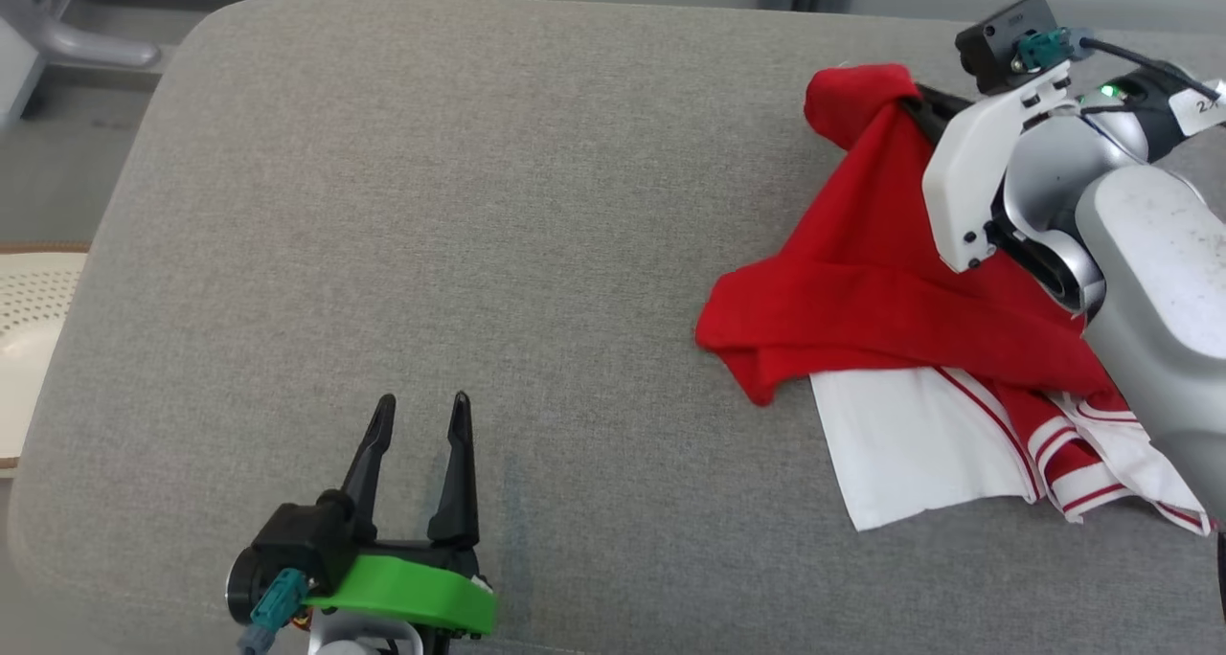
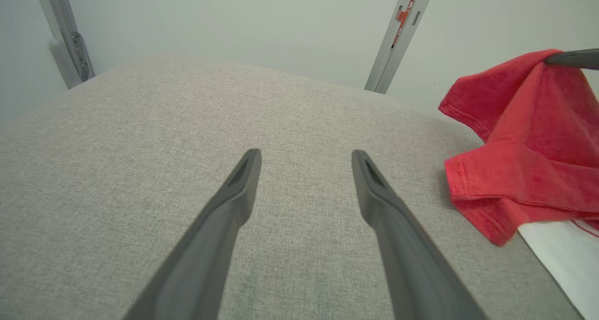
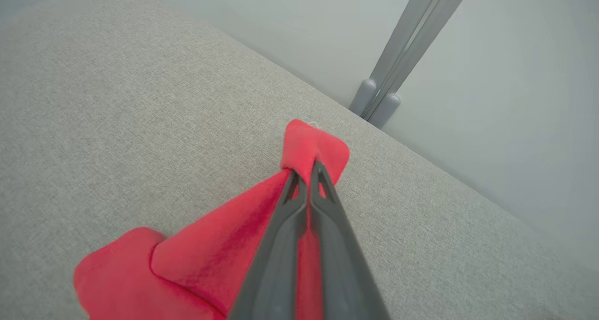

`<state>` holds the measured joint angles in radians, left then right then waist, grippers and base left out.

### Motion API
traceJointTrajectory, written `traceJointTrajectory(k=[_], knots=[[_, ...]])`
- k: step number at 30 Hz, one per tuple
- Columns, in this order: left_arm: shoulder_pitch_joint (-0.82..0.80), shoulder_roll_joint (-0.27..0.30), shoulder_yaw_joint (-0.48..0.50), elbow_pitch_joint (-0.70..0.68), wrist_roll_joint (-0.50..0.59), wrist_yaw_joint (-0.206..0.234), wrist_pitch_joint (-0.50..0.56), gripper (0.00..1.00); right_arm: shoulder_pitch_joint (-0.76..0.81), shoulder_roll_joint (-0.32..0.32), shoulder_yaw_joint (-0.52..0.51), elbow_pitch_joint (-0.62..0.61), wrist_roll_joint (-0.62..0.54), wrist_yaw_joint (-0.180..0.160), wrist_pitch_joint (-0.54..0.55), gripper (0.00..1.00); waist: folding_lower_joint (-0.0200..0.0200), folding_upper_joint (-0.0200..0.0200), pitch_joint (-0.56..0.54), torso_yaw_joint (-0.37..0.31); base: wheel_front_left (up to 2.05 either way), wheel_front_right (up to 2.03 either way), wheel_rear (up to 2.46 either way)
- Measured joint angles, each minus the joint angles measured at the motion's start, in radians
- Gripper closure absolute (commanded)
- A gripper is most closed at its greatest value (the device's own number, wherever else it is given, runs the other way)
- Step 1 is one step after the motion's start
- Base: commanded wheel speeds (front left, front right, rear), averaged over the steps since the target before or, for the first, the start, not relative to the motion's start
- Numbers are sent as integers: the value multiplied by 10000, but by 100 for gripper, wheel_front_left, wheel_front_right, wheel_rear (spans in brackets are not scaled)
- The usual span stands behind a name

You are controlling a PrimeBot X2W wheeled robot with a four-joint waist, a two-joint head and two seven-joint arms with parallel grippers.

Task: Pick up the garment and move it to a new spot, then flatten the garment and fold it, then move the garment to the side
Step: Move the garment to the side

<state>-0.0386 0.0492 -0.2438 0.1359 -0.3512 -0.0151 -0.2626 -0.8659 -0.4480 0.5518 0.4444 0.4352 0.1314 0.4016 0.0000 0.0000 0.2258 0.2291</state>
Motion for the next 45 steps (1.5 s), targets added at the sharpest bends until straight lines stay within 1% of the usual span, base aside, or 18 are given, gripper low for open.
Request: traceJointTrajectory(k=[4, 5, 8, 10, 11, 12, 14, 17, 21, 26, 28, 30, 34, 36, 38, 40, 42, 45], knots=[[-123, 2, -374, 6, -194, 23, 0, 0, -804, 115, 594, 763, -458, 2, -788, 100, 0, 0, 51, 375, 0, 0, 0], [-128, 4, -462, 6, -234, 48, 0, 0, -965, 199, 663, 993, -596, 2, -1120, 100, 0, 0, 67, 482, 0, 0, 0], [-127, 2, -617, 6, -330, 117, 0, 0, -1341, 401, 1139, 1678, -853, 4, -1626, 100, 0, 0, 115, 775, 0, 0, 0], [-127, 4, -694, 4, -364, 167, 0, 0, -1537, 541, 1352, 2316, -947, 2, -1664, 100, 0, 0, 147, 963, 0, 0, 0], [-127, 2, -713, -4, -397, 203, 0, 0, -1562, 614, 1415, 2577, -1039, 2, -1802, 56, 0, 0, 160, 1041, 0, 0, 0], [-127, 2, -717, -10, -437, 240, 0, 0, -1598, 704, 1419, 2846, -1158, 2, -1937, 0, 0, 0, 169, 1108, 0, 0, 0], [-122, 4, -690, -13, -441, 257, 0, 0, -1648, 844, 1444, 3168, -1221, 2, -2077, 0, 0, 0, 168, 1165, 0, 0, 0], [-66, 2, -543, -44, -424, 320, 0, 0, -1641, 1058, 1484, 3503, -1287, 2, -2633, 0, 0, 0, 131, 1093, 0, 0, 0], [117, -2, -196, -36, -244, 326, 0, 0, -1420, 1114, 1154, 3540, -1312, 2, -3655, 0, 0, 0, 2, 826, 0, 0, 0], [443, 0, 337, -52, -40, 320, 0, 0, -388, 1103, 44, 3172, -1419, 2, -5149, 0, 0, 0, -262, 238, 0, 0, 0], [549, 0, 535, -69, 58, 301, 0, 0, 329, 943, -575, 2894, -1547, 2, -5816, 0, 0, 0, -396, -82, 0, 0, 0], [730, -6, 740, -73, 163, 270, 0, 0, 1174, 744, -1246, 2556, -1707, 2, -6197, 0, 0, 0, -532, -408, 0, 0, 0], [900, -2, 1064, -75, 412, 167, 0, 0, 2845, 520, -2489, 1486, -1902, 2, -6560, 0, 0, 0, -761, -1005, 0, 0, 0], [940, 0, 1216, -73, 472, 142, 0, 0, 3862, 441, -3254, 706, -2019, 2, -6617, 0, 0, 0, -885, -1309, 0, 0, 0], [972, -4, 1292, -61, 554, 86, 0, 0, 4926, 543, -4056, -261, -2038, 2, -6635, 0, 0, 1, -1003, -1554, 0, 0, 0], [1043, -4, 1404, -23, 621, 46, 0, 0, 6088, 773, -4706, -1404, -2123, 8, -6642, 0, 0, 0, -1153, -1779, 0, 0, 0], [1112, 2, 1480, 19, 683, -23, 0, 0, 7136, 1112, -5342, -2148, -2236, 2, -6642, 0, 0, 0, -1298, -1944, 0, 0, 0], [1136, -4, 1551, 56, 732, -84, 0, 0, 8394, 1586, -5787, -3016, -2514, 2, -6642, 0, 0, 0, -1504, -2155, 0, 0, 0]])
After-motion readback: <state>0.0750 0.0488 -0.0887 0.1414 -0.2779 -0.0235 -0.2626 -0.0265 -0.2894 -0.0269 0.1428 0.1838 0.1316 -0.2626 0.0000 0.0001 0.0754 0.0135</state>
